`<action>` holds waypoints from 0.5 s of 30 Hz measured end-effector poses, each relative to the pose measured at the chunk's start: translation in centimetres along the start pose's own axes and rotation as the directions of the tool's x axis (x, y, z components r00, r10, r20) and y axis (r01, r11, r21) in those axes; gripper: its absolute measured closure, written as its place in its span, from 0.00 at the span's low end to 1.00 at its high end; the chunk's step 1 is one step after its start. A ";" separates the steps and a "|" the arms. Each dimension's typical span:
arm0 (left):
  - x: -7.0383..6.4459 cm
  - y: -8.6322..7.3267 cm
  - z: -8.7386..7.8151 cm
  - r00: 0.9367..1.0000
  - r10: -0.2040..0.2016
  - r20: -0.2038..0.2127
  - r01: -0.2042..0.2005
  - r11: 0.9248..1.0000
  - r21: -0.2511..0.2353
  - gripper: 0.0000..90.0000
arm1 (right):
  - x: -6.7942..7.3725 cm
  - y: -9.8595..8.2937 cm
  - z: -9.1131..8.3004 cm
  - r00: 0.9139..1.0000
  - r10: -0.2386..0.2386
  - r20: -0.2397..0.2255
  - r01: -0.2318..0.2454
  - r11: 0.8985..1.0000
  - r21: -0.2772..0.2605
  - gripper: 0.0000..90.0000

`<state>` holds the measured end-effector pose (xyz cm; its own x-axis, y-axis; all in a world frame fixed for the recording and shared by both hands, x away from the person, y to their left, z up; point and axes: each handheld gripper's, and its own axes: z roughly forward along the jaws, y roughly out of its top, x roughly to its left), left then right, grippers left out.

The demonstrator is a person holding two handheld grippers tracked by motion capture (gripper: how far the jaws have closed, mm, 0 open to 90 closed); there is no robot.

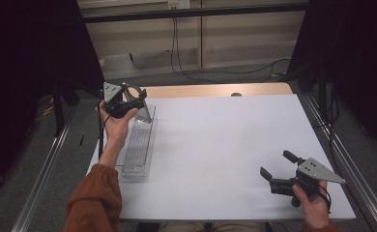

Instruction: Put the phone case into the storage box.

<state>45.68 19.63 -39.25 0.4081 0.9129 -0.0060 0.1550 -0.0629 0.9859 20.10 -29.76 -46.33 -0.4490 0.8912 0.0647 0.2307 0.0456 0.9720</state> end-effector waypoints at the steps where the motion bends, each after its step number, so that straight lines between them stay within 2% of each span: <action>1: -0.1 -0.1 0.1 1.000 0.006 0.001 -0.006 1.000 0.006 0.14 | 0.0 0.0 0.1 1.000 0.000 0.001 0.000 1.000 -0.005 0.00; 10: 0.3 -0.8 1.0 1.000 -0.016 -0.015 0.016 1.000 0.015 0.14 | 0.0 -0.1 0.0 1.000 0.000 -0.001 0.000 1.000 -0.003 0.00; 12: 0.5 -1.0 1.1 1.000 0.007 -0.020 -0.006 1.000 0.028 0.14 | -0.1 -0.1 0.0 1.000 -0.003 -0.005 0.003 1.000 0.000 0.00; 15: 0.5 -1.2 1.2 1.000 -0.008 -0.023 0.009 1.000 0.030 0.14 | 0.0 -0.1 0.0 1.000 -0.003 -0.007 0.003 1.000 -0.001 0.00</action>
<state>46.82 19.67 -40.62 0.3857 0.9226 -0.0098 0.1852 -0.0670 0.9804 20.12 -29.77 -46.39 -0.4556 0.8879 0.0638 0.2285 0.0474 0.9724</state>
